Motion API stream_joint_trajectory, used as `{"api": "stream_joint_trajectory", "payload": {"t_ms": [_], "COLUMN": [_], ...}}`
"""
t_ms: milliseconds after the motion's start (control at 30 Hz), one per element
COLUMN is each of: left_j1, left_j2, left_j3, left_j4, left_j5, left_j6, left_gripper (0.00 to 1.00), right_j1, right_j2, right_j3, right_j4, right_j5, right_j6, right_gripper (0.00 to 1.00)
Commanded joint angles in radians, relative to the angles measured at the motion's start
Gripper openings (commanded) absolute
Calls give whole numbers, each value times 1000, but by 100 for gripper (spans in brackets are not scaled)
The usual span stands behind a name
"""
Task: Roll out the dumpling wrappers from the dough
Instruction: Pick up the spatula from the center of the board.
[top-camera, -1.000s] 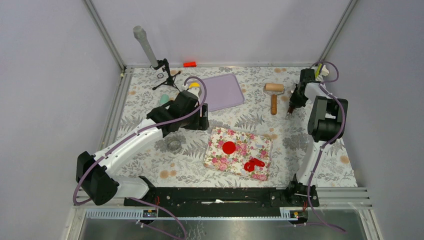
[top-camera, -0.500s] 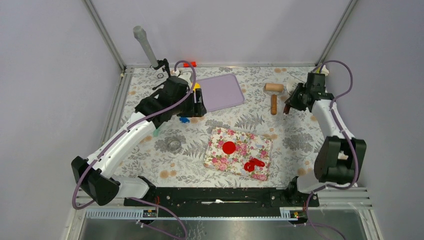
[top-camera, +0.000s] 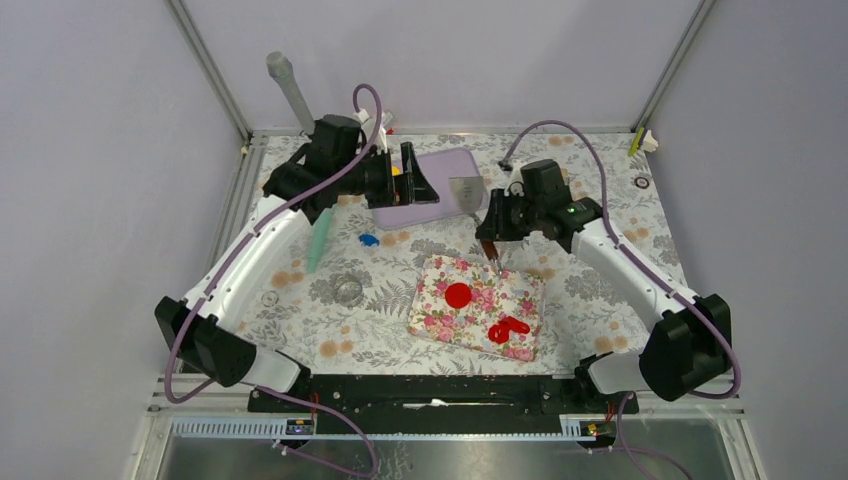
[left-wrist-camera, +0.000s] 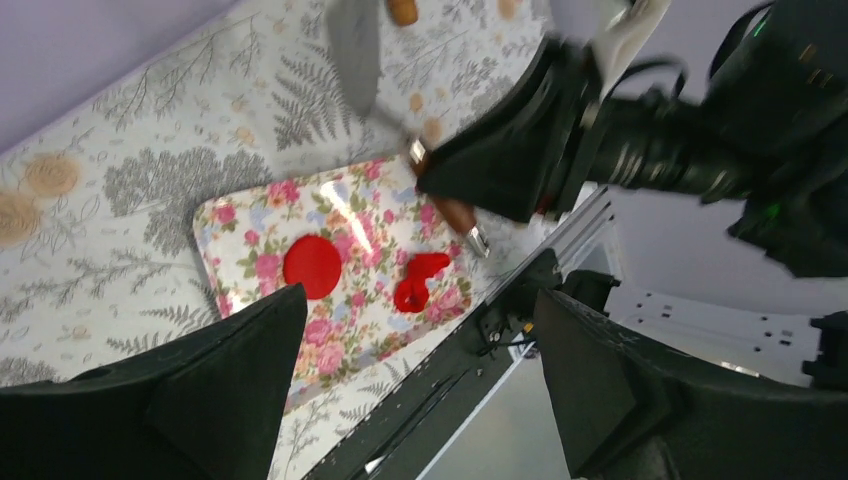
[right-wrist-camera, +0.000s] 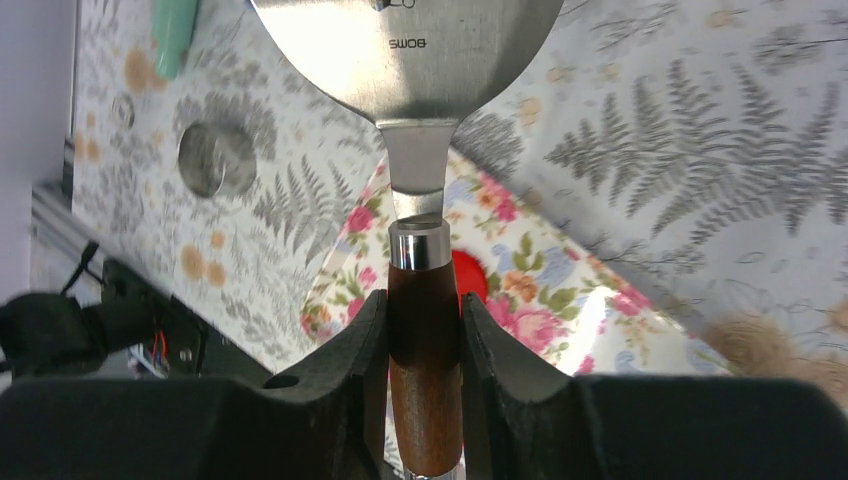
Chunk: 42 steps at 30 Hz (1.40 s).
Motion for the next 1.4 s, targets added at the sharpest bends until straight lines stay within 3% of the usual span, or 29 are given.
{"api": "stream_joint_trajectory", "payload": {"t_ms": [0,233,367,733,1067,1167,1267,1333,1367], "left_j1": [19,18,18,16,4,4,4,4,6], "left_j2": [50,144,229,271,335,341,344,333,328], "left_j3": [113,171,243,233,165,135,121,104,95], "left_j4": [9,-53,-187,-185,-142,-96,-91,-79,-68], "left_j5": [84,81,37,76,138,149,149,133,138], "left_j6": [-18,0,59,71,72,46,39,27,21], "left_gripper": [90,89,86,80,68,56,34,26,15], "right_j1": [88,189,213,267,290,291,291,291,291], "right_j2": [-66,-121,-142,-170,-161,-153,-155,-159,-159], "right_j3": [-15,-57,-65,-86,-94,-98,-106,-112,-113], "right_j4": [22,55,59,49,48,47,47,46,42], "right_j5": [-19,9,7,0,13,22,30,33,32], "right_j6": [-59,-101,-134,-205,-243,-255,-268,-272,-274], "right_gripper": [0,0,0,0,0,0,0,0,0]}}
